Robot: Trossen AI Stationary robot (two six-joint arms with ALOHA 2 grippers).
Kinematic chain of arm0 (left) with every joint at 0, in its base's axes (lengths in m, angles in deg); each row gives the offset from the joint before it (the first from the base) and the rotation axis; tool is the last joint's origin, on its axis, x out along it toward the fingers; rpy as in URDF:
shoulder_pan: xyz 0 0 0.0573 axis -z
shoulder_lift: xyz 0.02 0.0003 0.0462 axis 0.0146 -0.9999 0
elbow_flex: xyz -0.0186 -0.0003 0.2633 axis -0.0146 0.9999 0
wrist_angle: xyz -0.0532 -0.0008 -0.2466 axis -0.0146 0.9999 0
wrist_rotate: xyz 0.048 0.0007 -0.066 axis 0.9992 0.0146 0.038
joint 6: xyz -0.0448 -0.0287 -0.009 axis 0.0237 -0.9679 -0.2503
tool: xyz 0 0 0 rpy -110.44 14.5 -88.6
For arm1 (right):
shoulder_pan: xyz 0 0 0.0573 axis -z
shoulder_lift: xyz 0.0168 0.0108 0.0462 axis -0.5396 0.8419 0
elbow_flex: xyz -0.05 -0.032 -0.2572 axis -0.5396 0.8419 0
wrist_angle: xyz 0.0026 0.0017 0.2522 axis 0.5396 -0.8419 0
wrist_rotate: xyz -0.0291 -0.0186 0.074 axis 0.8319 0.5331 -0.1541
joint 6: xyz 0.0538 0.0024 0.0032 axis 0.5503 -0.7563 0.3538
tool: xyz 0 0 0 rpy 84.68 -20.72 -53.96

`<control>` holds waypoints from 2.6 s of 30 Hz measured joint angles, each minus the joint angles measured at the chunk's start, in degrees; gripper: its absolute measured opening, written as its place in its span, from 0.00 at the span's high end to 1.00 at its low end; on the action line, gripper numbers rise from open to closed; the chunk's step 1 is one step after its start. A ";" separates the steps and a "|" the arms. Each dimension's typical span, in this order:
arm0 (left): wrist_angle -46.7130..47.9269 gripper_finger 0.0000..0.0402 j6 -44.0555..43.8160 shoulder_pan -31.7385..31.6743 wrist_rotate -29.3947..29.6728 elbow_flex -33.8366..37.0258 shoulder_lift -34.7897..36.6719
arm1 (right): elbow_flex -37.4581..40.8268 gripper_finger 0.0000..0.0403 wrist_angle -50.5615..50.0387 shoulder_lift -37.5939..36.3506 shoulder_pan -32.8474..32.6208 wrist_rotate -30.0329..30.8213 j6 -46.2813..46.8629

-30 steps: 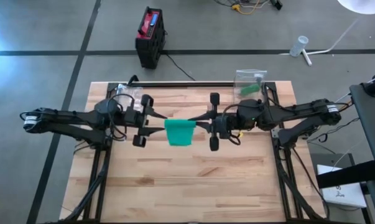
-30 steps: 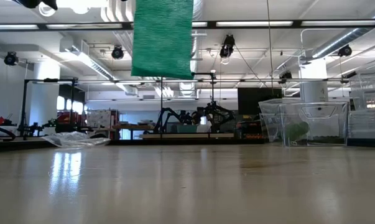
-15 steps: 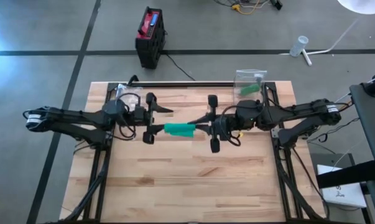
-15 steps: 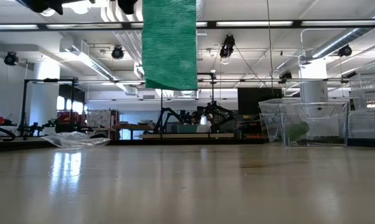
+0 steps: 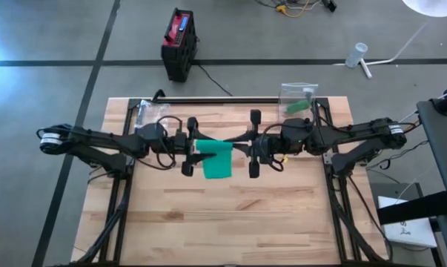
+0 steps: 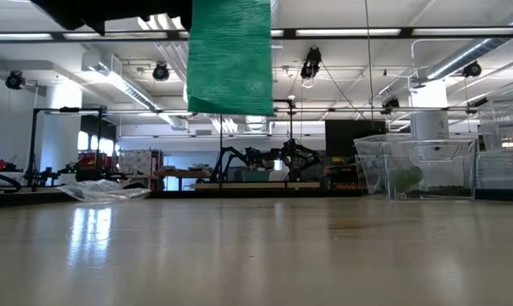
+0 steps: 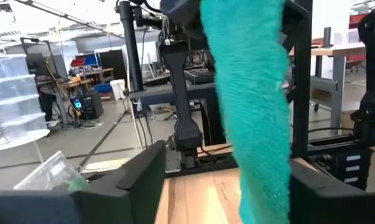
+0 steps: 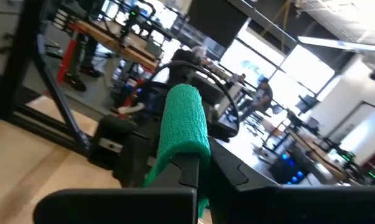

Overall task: Roll bandage
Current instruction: Roll the dark green bandage

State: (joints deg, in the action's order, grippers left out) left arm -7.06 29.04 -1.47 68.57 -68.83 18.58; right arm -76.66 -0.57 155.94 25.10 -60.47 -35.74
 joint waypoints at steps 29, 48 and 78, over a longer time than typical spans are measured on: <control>-2.33 1.00 -3.06 0.54 -1.60 0.07 -4.24 | -1.87 0.99 1.33 0.01 0.51 10.07 -4.40; -4.22 0.87 -3.92 2.17 -13.37 0.13 -1.26 | 2.04 0.99 1.47 0.89 4.04 10.92 -7.49; -16.82 0.54 -9.24 -2.42 -3.03 -3.86 3.04 | 5.57 0.99 -0.39 5.62 4.68 10.69 4.43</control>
State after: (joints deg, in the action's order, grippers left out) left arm -23.88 19.81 -3.89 65.54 -72.70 21.63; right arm -71.09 -0.96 161.56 29.78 -49.78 -31.32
